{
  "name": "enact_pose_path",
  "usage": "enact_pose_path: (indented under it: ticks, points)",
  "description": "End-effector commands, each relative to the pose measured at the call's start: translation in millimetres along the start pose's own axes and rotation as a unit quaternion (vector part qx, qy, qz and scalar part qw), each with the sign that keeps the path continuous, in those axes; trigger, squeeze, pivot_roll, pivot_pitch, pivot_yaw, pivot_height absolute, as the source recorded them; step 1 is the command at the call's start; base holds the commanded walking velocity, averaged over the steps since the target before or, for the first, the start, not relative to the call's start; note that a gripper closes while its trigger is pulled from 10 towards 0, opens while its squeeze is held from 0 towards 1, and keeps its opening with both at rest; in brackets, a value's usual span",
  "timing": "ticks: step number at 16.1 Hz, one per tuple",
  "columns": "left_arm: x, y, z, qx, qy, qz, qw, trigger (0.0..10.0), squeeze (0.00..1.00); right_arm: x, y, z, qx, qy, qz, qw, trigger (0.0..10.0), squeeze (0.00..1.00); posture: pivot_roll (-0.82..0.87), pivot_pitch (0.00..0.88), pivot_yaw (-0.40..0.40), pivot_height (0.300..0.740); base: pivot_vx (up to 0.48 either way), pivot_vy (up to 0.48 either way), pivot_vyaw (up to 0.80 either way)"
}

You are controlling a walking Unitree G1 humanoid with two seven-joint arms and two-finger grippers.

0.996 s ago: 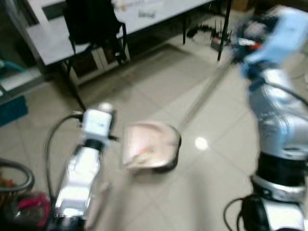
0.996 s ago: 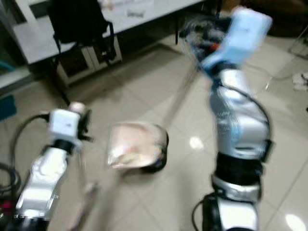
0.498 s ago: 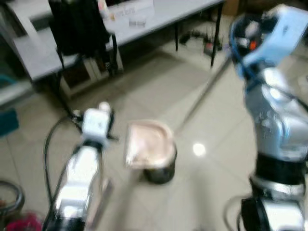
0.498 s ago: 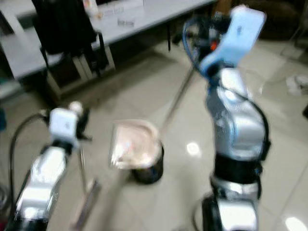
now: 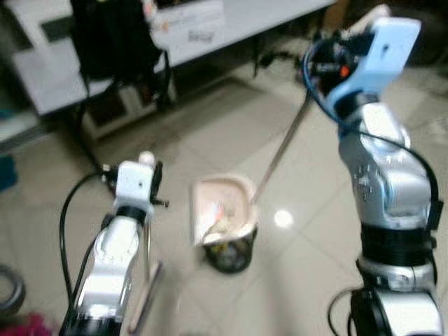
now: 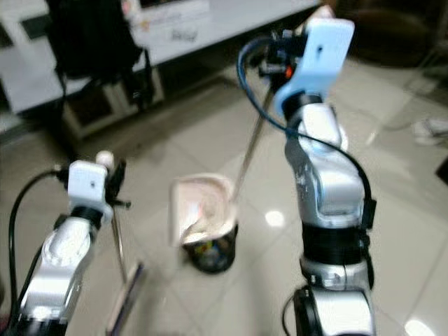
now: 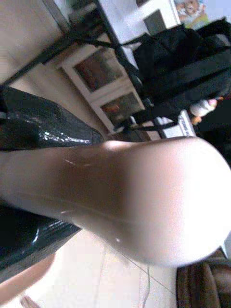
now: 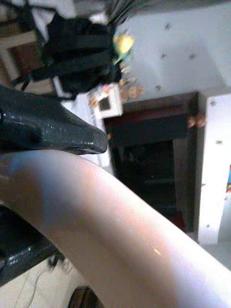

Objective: Sweep floor

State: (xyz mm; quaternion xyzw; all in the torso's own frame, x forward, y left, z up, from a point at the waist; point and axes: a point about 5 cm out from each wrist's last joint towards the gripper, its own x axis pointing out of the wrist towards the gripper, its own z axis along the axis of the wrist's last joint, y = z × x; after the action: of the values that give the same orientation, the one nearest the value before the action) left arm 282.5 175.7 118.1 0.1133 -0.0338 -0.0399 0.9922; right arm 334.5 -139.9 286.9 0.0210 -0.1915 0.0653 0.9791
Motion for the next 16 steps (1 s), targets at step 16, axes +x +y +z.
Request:
enact_pose_path:
  ticks: [16]
  points:
    - [0.7,4.4,2.7,0.013,-0.006,0.010,1.000,10.0,0.00,-44.9,111.5,-19.2,-0.141,-0.149,0.277,0.939,10.0,0.00,-0.05,0.033,0.082,0.740,0.000,0.000,0.00]
